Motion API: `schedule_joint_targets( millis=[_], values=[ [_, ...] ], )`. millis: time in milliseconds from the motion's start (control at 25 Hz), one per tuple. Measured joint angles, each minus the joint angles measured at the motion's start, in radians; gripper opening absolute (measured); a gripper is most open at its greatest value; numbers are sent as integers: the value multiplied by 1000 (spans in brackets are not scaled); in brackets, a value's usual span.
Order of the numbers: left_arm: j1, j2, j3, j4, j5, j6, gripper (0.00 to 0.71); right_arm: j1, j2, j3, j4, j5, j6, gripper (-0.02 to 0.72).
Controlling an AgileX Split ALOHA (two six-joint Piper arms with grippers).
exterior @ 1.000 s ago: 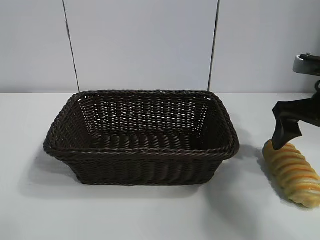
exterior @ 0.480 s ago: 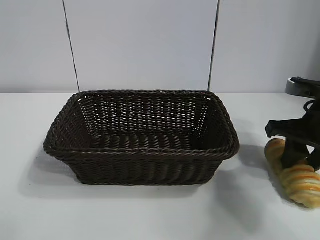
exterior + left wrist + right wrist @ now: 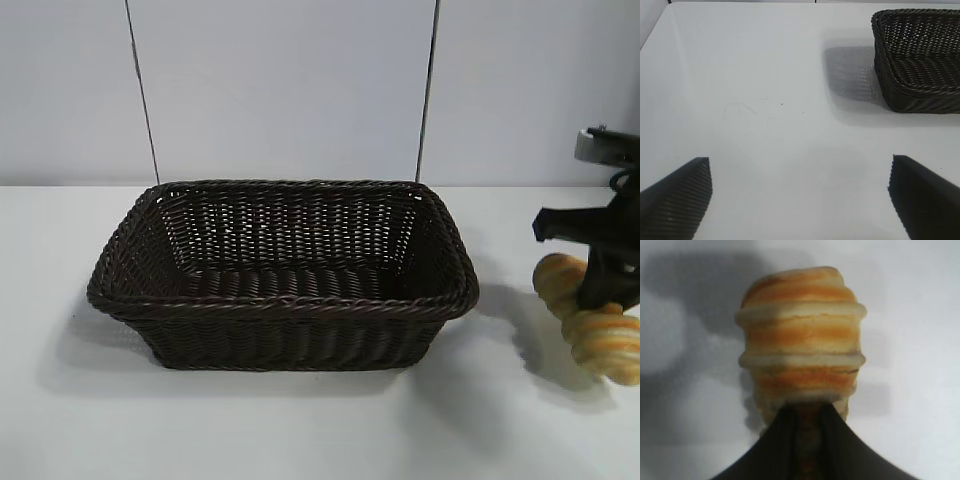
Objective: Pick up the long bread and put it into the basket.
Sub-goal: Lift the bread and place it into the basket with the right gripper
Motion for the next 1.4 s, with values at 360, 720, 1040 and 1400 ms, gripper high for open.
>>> schedule_joint_targets(
  millis=[360, 720, 1040, 1400],
  values=[
    [0, 0, 0, 0, 0, 1, 694, 13, 0, -137, 13, 115, -59, 92],
    [0, 0, 0, 0, 0, 1, 694, 216, 1, -232, 24, 132, -91, 83],
    [0, 0, 0, 0, 0, 1, 694, 441, 137, -371, 15, 128, -155, 83],
    [0, 0, 0, 0, 0, 1, 694, 546, 331, -532, 9, 126, -783, 83]
  ],
)
